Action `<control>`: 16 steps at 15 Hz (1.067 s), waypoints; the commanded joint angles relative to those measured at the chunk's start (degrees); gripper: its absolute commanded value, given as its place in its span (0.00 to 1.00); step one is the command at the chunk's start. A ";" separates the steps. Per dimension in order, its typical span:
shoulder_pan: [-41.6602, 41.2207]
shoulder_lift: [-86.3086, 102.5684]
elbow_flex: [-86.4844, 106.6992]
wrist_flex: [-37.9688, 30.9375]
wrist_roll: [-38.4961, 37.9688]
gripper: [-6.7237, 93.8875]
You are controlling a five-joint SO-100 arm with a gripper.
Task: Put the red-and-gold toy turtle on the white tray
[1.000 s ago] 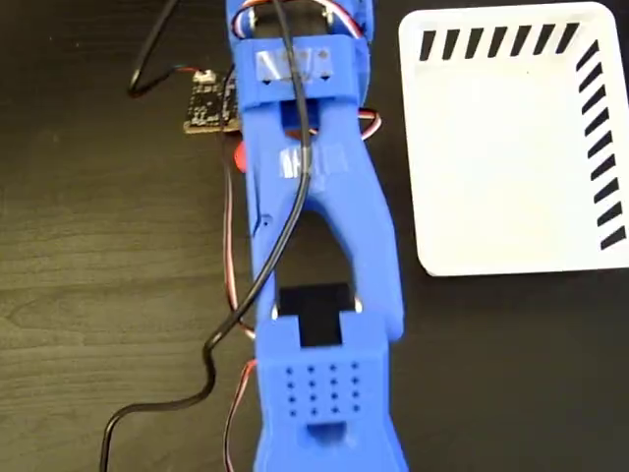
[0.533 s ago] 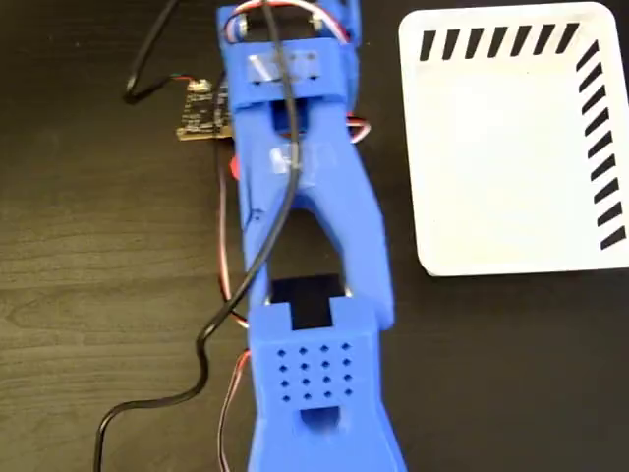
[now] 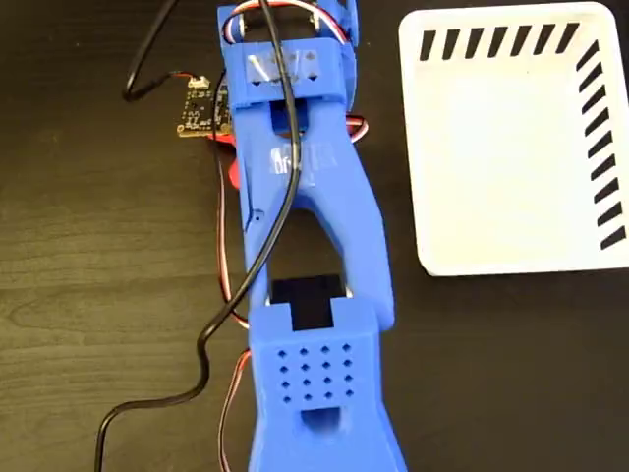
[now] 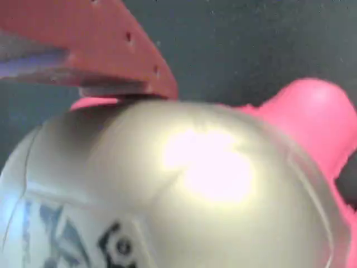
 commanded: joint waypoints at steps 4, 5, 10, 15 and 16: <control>0.26 4.04 -0.35 -0.09 0.79 0.07; 0.26 4.48 0.18 -0.09 0.88 0.06; 0.79 11.51 0.88 1.93 0.09 0.06; 0.35 25.75 -2.64 7.12 -2.02 0.06; 0.09 26.81 -2.72 7.91 -2.02 0.06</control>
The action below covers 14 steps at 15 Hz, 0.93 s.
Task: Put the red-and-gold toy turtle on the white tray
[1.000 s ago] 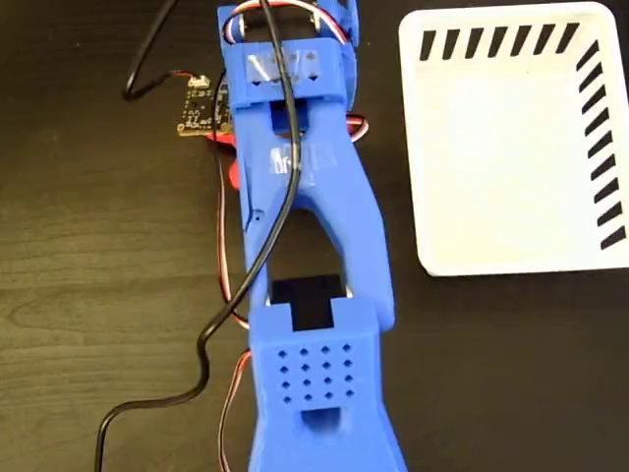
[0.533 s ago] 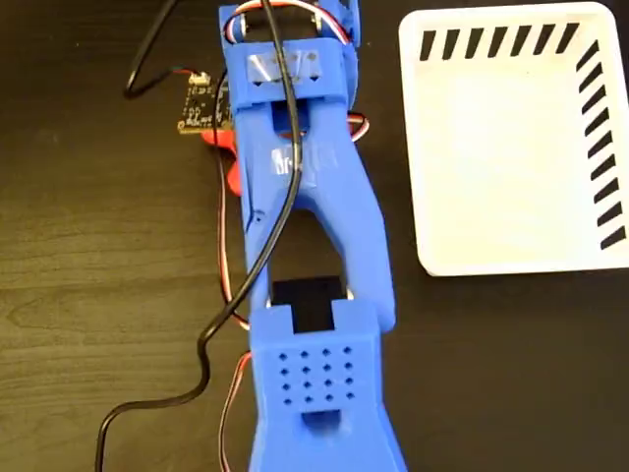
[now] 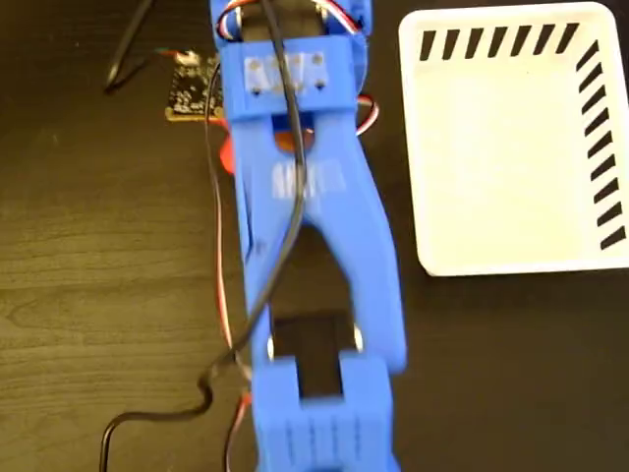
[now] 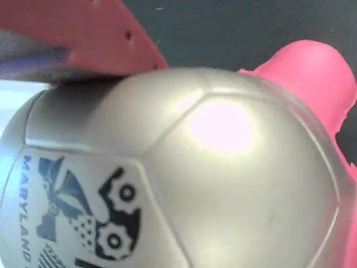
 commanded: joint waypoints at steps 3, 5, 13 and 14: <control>0.62 12.74 -3.16 2.20 -0.18 0.06; 4.66 16.88 -1.85 2.46 -4.04 0.06; 29.44 15.91 -2.11 2.20 -21.80 0.06; 30.76 12.57 -4.04 2.20 -22.24 0.06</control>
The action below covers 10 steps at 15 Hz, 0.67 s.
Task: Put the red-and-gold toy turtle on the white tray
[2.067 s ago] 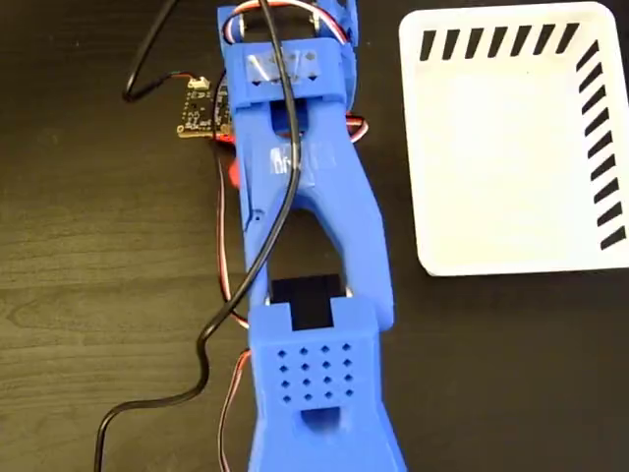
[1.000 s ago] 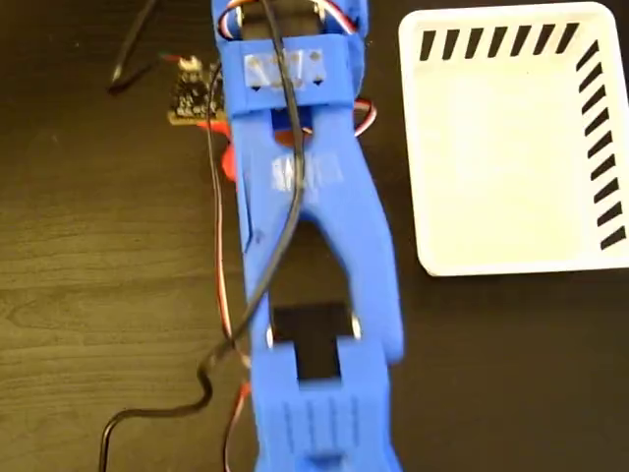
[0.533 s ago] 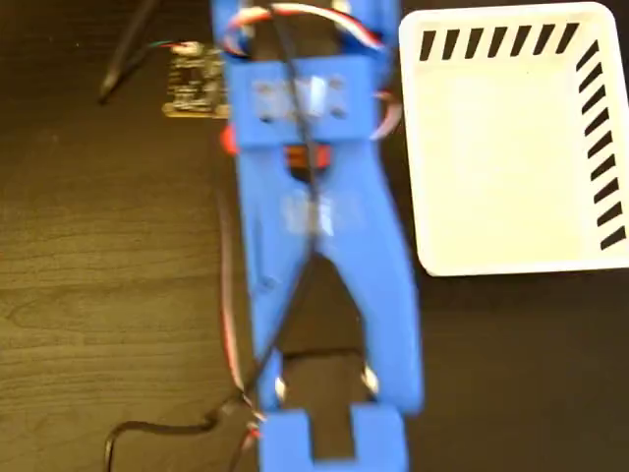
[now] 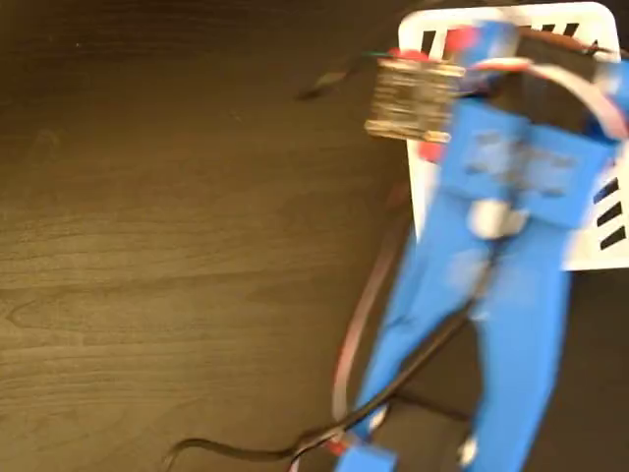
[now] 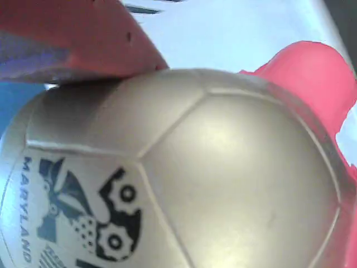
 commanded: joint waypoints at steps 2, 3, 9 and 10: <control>4.57 -7.38 -9.05 -0.09 -1.32 0.06; 4.57 -10.02 -11.25 -0.09 -0.62 0.06; 3.69 -16.08 -15.73 -0.70 1.32 0.06; 3.96 -16.96 -16.08 -0.97 1.41 0.06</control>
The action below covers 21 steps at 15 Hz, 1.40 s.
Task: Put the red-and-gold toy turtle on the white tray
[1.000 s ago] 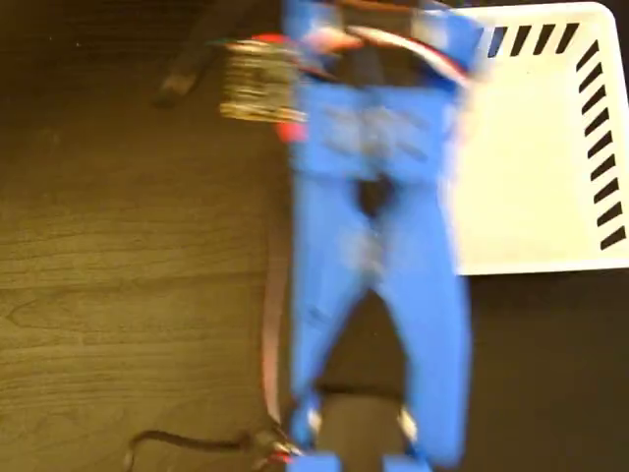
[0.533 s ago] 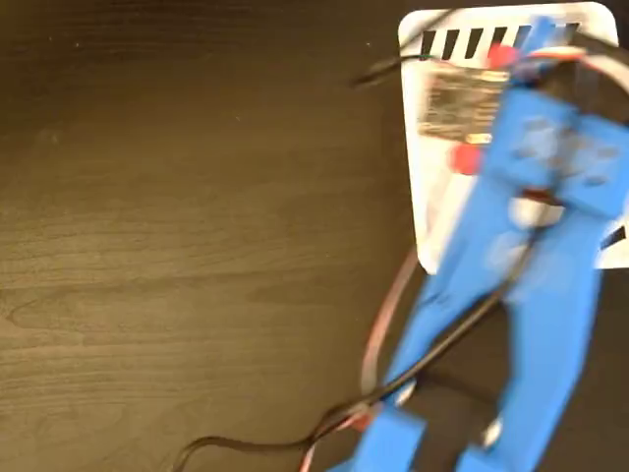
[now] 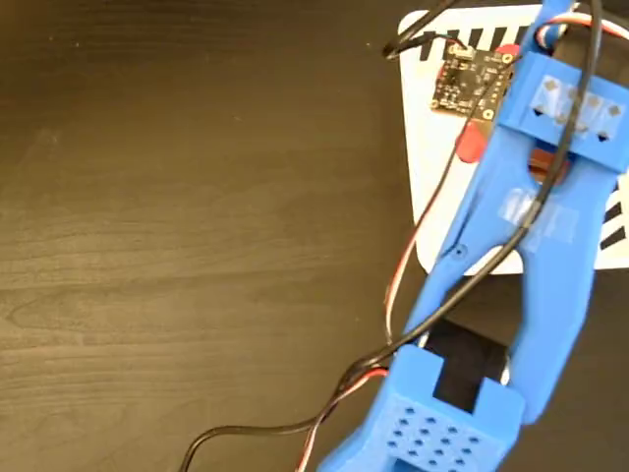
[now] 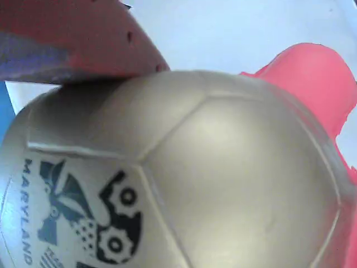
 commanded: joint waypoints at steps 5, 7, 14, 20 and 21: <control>1.76 -1.76 -5.10 -0.26 -0.26 0.06; 1.67 -1.93 -5.10 -0.26 -0.35 0.06; 1.05 -1.49 -3.25 -1.41 -0.62 0.32; 0.62 -0.97 -0.79 -1.41 -1.85 0.68; 0.62 -0.97 -0.62 -1.41 -1.85 0.68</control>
